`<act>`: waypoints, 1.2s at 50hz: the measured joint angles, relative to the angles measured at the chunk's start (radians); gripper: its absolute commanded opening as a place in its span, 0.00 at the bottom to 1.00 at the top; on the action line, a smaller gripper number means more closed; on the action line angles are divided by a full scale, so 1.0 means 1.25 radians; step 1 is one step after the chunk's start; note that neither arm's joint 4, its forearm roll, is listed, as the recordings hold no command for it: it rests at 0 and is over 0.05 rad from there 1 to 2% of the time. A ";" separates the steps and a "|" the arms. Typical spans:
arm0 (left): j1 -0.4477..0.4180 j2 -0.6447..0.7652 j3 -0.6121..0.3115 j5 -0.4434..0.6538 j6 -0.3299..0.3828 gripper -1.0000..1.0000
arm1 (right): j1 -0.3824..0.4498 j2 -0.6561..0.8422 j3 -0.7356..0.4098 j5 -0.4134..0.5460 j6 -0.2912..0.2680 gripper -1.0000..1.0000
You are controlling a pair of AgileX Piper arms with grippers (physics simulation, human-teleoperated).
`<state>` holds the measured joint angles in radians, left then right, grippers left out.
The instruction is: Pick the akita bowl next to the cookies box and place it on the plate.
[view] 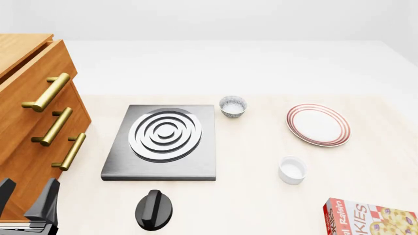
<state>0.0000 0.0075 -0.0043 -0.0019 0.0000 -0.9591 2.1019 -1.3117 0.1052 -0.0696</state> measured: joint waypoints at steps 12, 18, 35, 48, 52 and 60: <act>0.000 0.000 0.000 0.000 0.000 1.00 | 0.007 0.025 0.005 -0.025 -0.007 0.00; 0.000 0.000 0.000 0.000 0.000 1.00 | 0.007 0.021 0.004 -0.037 -0.009 0.00; 0.000 0.000 0.000 0.000 0.000 1.00 | 0.046 -0.109 0.058 -0.017 0.040 0.00; 0.000 0.000 0.000 0.000 0.000 1.00 | 0.134 -0.360 0.013 0.148 0.122 0.00; 0.000 0.000 0.000 0.000 0.000 1.00 | 0.171 -0.428 -0.010 0.199 0.155 0.00; 0.000 0.000 0.000 0.000 0.000 1.00 | 0.262 -0.544 -0.050 0.288 0.220 0.00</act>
<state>0.0000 0.0075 -0.0043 -0.0019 0.0000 -0.6313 1.4215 -1.3743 0.4647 0.2053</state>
